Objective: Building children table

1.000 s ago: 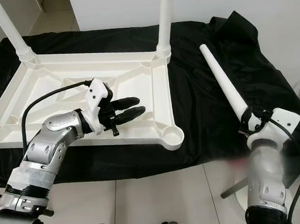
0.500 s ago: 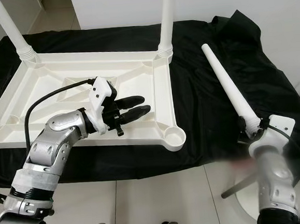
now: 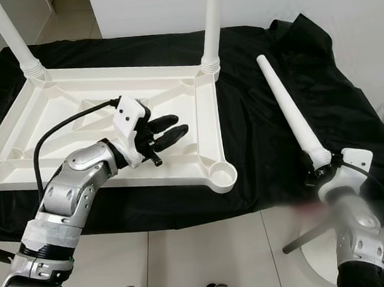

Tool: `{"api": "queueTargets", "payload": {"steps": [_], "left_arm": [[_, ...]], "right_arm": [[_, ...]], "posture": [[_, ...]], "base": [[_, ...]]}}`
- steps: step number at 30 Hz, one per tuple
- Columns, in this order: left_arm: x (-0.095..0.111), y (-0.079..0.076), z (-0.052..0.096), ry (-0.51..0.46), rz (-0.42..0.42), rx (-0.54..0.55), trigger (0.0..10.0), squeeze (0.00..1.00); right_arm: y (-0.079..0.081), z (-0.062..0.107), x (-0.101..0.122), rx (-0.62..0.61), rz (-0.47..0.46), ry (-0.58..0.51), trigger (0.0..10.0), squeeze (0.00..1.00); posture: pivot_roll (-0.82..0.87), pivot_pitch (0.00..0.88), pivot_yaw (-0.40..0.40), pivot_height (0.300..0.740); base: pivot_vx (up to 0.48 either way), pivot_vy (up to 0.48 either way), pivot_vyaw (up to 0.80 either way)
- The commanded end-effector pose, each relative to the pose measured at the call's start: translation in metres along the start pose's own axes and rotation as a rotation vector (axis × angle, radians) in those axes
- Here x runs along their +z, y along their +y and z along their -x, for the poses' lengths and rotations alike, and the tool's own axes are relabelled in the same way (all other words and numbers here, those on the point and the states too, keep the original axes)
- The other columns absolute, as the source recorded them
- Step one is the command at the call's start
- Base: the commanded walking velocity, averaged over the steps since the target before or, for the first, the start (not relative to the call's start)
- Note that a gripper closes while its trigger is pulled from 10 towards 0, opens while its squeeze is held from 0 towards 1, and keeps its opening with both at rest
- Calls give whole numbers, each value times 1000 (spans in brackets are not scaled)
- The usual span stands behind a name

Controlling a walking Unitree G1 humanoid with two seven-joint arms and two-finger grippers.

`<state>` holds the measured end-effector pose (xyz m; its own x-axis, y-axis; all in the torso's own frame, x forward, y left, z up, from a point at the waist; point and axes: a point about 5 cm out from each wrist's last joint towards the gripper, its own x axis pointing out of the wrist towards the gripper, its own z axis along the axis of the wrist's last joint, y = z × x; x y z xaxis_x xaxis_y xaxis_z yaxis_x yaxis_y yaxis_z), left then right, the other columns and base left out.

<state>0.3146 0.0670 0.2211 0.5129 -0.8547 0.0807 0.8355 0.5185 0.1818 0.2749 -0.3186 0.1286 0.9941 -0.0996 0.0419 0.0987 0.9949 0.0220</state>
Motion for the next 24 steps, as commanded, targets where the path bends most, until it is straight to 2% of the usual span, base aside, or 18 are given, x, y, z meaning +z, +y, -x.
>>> {"api": "queueTargets", "payload": {"steps": [1,8,9,13,16,23,24], "left_arm": [[-4,-1,2,15,9,23,10000,0],[-4,-2,2,5,2,56,10000,0],[-5,-3,2,2,1,60,10000,0],[-5,-4,0,0,-2,64,10000,0],[-5,-4,-1,-1,-6,67,10000,0],[-4,-3,-2,-4,-3,73,10000,0],[-4,-3,-2,-5,-4,74,10000,0]], "right_arm": [[3,1,-9,41,-14,37,0,0],[11,-3,-15,62,-56,39,0,0],[17,-5,-17,66,-68,44,10000,0],[31,-10,-22,102,-112,65,10000,0],[43,-12,-22,169,-104,65,10000,0],[43,-13,-25,193,-88,71,10000,0],[43,-14,-24,197,-72,65,10000,1000]], "posture": [[-52,129,11,740],[-52,119,6,740],[-55,115,4,740],[-57,112,4,740],[-57,111,4,740],[-54,107,1,740],[-51,105,-1,740]], "base": [[0,0,0],[0,0,0],[0,0,0],[0,0,0],[0,0,0],[0,0,0],[0,0,0]]}}
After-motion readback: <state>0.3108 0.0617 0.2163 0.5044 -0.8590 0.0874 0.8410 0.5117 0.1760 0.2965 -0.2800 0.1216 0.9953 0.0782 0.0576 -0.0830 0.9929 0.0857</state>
